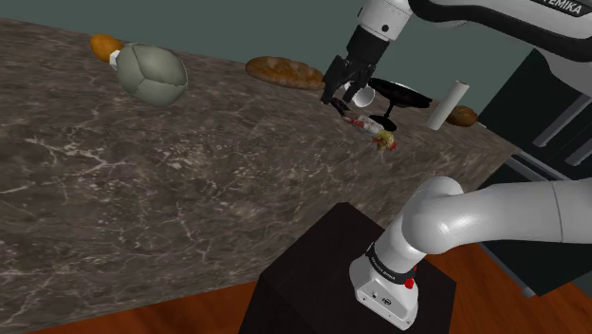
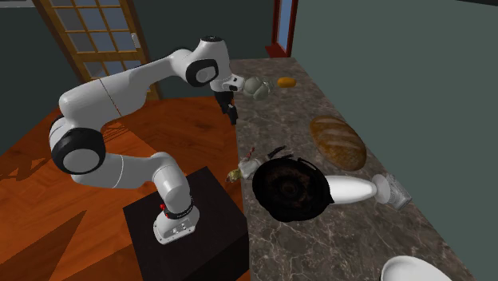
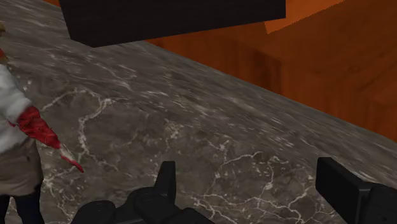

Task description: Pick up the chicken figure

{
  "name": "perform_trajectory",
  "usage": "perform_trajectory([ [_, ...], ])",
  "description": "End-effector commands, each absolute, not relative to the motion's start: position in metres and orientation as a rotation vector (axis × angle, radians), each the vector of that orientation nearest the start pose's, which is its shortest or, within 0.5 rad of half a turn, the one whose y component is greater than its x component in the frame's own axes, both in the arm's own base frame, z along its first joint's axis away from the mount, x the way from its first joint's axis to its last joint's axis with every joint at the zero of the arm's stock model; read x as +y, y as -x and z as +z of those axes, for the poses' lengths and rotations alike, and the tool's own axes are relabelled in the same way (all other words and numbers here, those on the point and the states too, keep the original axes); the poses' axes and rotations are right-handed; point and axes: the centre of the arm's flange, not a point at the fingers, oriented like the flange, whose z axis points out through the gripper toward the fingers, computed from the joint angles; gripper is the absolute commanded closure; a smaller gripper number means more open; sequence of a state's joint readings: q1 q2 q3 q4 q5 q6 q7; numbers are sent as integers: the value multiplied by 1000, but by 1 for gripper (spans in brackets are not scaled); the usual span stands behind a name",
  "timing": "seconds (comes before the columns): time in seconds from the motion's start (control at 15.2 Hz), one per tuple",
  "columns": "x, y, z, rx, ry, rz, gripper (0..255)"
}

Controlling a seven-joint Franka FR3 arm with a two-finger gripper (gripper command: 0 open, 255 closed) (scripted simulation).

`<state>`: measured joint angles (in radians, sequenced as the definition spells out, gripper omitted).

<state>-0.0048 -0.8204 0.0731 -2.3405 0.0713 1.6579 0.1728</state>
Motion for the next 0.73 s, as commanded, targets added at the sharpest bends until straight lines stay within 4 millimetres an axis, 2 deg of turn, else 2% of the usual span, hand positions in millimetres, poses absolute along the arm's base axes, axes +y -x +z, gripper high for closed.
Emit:
perform_trajectory([
  [0.0, 36, -305, 616, 194, 3096, -208, 0],
  [0.66, -109, -341, 593, 125, 2996, -94, 0],
])
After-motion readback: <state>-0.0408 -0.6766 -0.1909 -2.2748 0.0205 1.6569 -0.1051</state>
